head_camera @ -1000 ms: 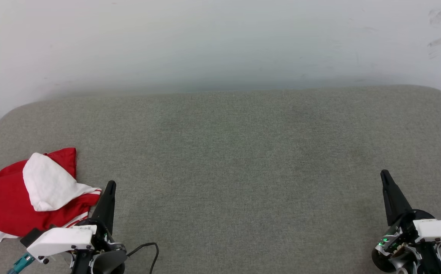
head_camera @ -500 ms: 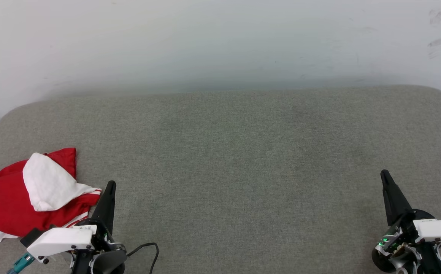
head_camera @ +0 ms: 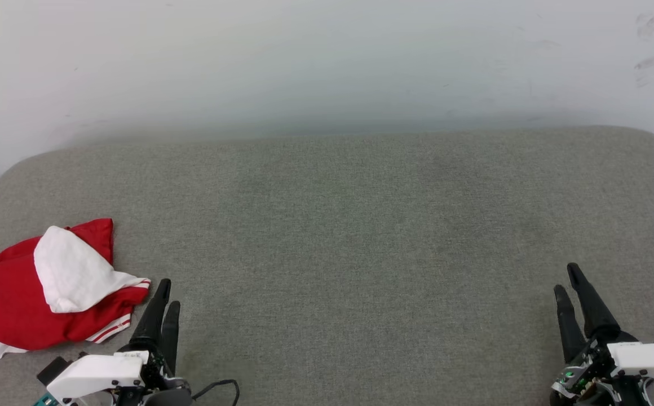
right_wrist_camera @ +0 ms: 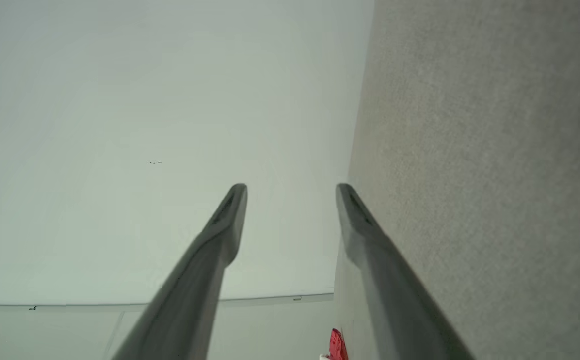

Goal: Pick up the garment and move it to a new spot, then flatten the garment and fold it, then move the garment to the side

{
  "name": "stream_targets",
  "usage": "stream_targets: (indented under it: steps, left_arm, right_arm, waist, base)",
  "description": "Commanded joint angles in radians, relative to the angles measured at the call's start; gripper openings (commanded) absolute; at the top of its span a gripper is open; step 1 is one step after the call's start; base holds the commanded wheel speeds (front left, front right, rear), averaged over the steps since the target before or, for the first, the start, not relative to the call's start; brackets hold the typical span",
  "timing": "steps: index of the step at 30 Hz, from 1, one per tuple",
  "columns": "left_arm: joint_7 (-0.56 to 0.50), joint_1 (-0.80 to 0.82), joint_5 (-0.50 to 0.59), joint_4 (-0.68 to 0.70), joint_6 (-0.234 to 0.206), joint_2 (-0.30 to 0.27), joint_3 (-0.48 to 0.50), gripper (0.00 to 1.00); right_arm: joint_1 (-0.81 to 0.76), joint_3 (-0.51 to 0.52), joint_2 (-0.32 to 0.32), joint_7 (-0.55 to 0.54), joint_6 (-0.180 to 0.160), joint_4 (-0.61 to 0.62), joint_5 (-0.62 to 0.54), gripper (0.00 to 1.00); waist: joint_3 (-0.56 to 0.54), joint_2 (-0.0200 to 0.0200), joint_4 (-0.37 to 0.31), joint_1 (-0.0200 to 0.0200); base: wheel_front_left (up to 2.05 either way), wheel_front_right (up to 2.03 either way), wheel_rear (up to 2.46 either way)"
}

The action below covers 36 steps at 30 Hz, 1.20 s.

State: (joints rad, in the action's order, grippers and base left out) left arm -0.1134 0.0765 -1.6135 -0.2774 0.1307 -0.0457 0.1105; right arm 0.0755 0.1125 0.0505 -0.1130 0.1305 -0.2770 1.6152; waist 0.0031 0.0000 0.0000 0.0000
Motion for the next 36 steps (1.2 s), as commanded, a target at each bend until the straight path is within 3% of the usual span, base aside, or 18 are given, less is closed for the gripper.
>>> stream_targets:
  steps: [1,18,36]
  left_arm:
    - [0.005,0.014,0.002,0.016,0.0,-0.001,-0.007,1.0]
    - [0.089,0.014,0.054,0.121,0.0,-0.011,-0.091,1.0]
    - [0.161,0.003,0.463,0.174,0.0,-0.014,-0.129,1.0]
  right_arm:
    - [0.011,-0.002,0.001,0.006,0.0,0.015,-0.004,1.0]
    - [-0.014,-0.041,0.016,0.09,0.0,0.101,-0.11,1.0]
    - [-0.034,-0.043,0.013,0.159,0.0,0.174,-0.59,1.0]
  waist:
    - [0.0,0.0,0.0,0.0]
    - [-0.002,0.0,0.0,0.0]
    - [-0.011,0.0,-0.001,0.0]
  base:
    - [0.0,0.0,0.0]
    - [0.0,0.0,0.0]
    - [0.0,0.0,0.0]
